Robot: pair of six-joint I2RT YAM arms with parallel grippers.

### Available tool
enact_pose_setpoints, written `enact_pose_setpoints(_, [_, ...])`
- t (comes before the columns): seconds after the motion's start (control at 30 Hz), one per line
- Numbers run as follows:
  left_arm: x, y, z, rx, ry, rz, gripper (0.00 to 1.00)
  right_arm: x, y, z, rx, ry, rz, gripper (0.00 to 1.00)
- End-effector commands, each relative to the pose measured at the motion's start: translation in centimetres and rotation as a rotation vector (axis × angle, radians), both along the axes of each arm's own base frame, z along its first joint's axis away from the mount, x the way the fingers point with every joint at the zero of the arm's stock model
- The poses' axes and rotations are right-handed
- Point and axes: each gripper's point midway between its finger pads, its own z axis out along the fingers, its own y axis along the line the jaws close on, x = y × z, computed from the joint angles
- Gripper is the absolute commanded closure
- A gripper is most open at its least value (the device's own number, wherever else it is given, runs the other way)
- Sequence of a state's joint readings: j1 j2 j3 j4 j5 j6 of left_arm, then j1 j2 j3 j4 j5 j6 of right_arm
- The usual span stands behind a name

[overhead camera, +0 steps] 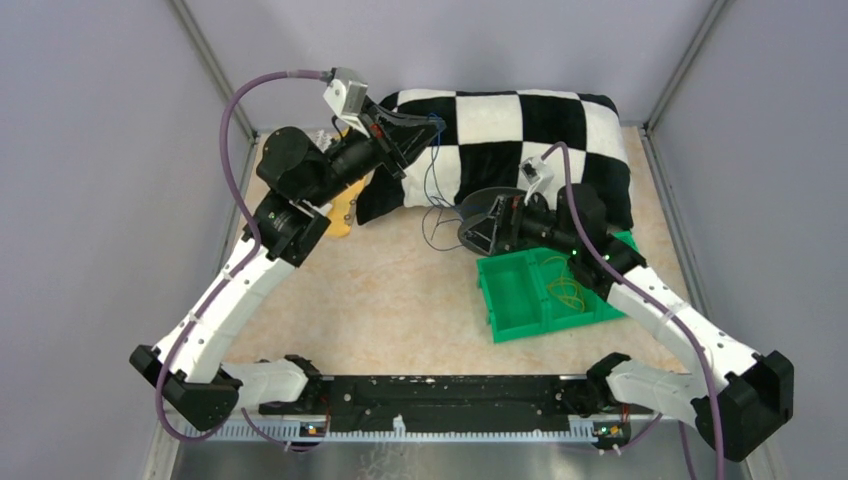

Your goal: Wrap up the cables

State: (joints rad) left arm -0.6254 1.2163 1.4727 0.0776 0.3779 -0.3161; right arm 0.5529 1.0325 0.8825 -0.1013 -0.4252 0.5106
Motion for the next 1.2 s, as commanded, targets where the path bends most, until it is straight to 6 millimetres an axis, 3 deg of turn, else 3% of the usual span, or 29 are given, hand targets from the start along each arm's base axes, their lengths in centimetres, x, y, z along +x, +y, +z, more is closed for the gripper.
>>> enact_pose_setpoints(0.0, [-2.1,0.9,2.9,-0.063,-0.088,-0.024,1.00,2.2,0.1,0.7,0.028,-0.034,-0.099,0.03])
enact_pose_setpoints(0.1, [-2.5,1.8,3.6,-0.068,-0.113,0.005,1.00,4.0,-2.3,-0.3,-0.075,-0.018,-0.258,0.09])
enact_pose_setpoints(0.17, [-3.2,2.8,4.7,-0.095,-0.147,0.028,1.00,5.2,-5.2,-1.2,-0.171,0.013,-0.417,0.11])
enact_pose_setpoints(0.3, [-5.7,4.9,7.2,-0.168,-0.236,0.040,1.00,5.8,-11.7,-2.7,-0.359,0.078,-0.691,0.06])
enact_pose_setpoints(0.4, [-7.1,6.3,8.8,-0.215,-0.281,0.060,1.00,5.1,-14.9,-3.3,-0.425,0.095,-0.796,0.06])
enact_pose_setpoints(0.57, [-7.0,8.6,9.9,-0.291,-0.302,0.160,1.00,3.4,-18.1,-3.3,-0.485,0.119,-0.903,0.04])
enact_pose_setpoints(0.73, [-7.0,8.3,10.1,-0.299,-0.309,0.145,1.00,1.3,-21.5,-2.8,-0.536,0.104,-1.005,0.04])
enact_pose_setpoints(0.87, [-6.5,6.8,9.7,-0.245,-0.307,0.103,1.00,-0.1,-23.3,-1.7,-0.567,0.083,-1.054,0.03])
enact_pose_setpoints(0.97, [-5.4,4.2,7.7,-0.124,-0.257,0.026,1.00,-0.7,-23.9,-0.2,-0.567,0.046,-1.052,0.02])
enact_pose_setpoints(1.03, [-5.1,2.7,6.5,-0.066,-0.241,-0.033,1.00,-0.7,-22.6,1.4,-0.511,-0.044,-0.953,0.02])
enact_pose_setpoints(1.17, [-5.5,1.1,4.8,-0.016,-0.229,-0.129,1.00,-1.2,-16.8,6.7,-0.297,-0.323,-0.625,0.01])
